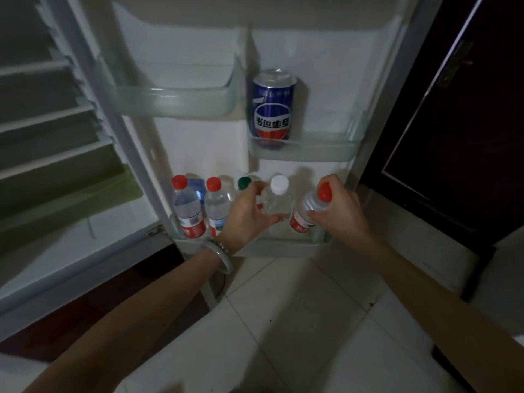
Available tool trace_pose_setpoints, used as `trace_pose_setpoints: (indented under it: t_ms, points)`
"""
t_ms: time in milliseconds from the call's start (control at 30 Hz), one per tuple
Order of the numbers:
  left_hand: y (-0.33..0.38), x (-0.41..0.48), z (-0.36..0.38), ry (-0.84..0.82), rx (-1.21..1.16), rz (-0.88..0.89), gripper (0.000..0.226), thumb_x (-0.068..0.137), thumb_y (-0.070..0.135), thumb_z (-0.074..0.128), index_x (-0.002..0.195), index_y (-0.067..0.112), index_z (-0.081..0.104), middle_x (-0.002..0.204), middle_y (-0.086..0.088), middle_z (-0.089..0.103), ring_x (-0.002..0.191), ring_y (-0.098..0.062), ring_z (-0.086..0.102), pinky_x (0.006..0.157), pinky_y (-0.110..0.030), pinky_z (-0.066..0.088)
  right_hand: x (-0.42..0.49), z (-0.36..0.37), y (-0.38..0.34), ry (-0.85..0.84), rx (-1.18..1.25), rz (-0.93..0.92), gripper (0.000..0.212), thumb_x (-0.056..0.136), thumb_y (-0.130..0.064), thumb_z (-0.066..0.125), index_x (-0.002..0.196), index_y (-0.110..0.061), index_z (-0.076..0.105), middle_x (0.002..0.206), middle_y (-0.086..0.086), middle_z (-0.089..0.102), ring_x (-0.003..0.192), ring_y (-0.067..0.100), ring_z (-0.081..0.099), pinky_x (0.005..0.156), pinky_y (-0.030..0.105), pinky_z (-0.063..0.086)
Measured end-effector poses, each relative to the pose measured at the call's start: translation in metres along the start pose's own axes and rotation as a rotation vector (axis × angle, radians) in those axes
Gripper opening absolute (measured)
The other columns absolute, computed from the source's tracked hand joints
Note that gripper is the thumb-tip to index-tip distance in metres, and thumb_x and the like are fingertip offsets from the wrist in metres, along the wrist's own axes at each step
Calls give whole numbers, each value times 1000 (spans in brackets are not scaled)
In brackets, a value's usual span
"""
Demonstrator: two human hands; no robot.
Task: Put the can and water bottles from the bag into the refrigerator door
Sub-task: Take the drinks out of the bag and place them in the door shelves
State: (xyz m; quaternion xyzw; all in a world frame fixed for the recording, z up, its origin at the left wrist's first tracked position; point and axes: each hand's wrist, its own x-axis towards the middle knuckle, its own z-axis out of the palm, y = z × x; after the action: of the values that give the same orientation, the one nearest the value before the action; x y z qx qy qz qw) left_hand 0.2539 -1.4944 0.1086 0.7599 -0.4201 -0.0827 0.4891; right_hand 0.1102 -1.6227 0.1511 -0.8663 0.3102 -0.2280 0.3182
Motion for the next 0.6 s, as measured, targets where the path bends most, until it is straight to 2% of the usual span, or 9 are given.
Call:
trace_pose_setpoints:
  t_ms: [100, 167, 267, 400, 533, 600]
  points:
    - [-10, 14, 12, -9, 45, -15, 65, 60, 35, 84, 111, 15, 50, 102, 5, 58, 91, -12, 59, 79, -26, 54, 12, 9, 13, -5, 14, 54, 30, 73, -23, 70, 90, -19, 46, 81, 0, 57, 73, 15, 58, 64, 37, 54]
    - [-20, 19, 19, -1, 88, -34, 66, 59, 38, 84, 111, 15, 50, 104, 1, 61, 90, -14, 59, 79, -32, 54, 20, 14, 20, -21, 4, 69, 32, 70, -18, 70, 88, -19, 45, 82, 2, 57, 75, 19, 60, 63, 38, 54]
    - [-34, 22, 27, -42, 113, -64, 64, 61, 39, 83, 112, 18, 49, 108, 1, 61, 93, -15, 59, 83, -33, 53, 30, 23, 25, -35, -17, 110, 37, 66, -8, 71, 88, -19, 43, 89, 6, 57, 81, 24, 58, 63, 34, 49]
    - [-44, 21, 37, -53, 127, -48, 61, 65, 35, 82, 112, 15, 49, 109, -2, 60, 94, -15, 57, 81, -24, 45, 43, 34, 32, -93, -57, 28, 35, 66, -7, 71, 86, -14, 43, 85, 7, 55, 77, 27, 56, 66, 42, 52]
    - [-46, 20, 51, -43, 104, -44, 60, 70, 26, 80, 117, 7, 47, 116, -10, 57, 104, -20, 55, 89, -25, 44, 53, 46, 37, -73, -75, -15, 33, 70, -11, 70, 84, -10, 40, 90, 7, 42, 70, 15, 41, 58, 29, 37]
    - [-42, 19, 55, -31, 80, -34, 58, 74, 19, 77, 120, 5, 45, 122, -11, 53, 111, -19, 51, 95, -22, 39, 56, 49, 41, -58, -92, -55, 36, 69, -12, 70, 82, -13, 37, 93, 7, 38, 74, 15, 37, 60, 29, 32]
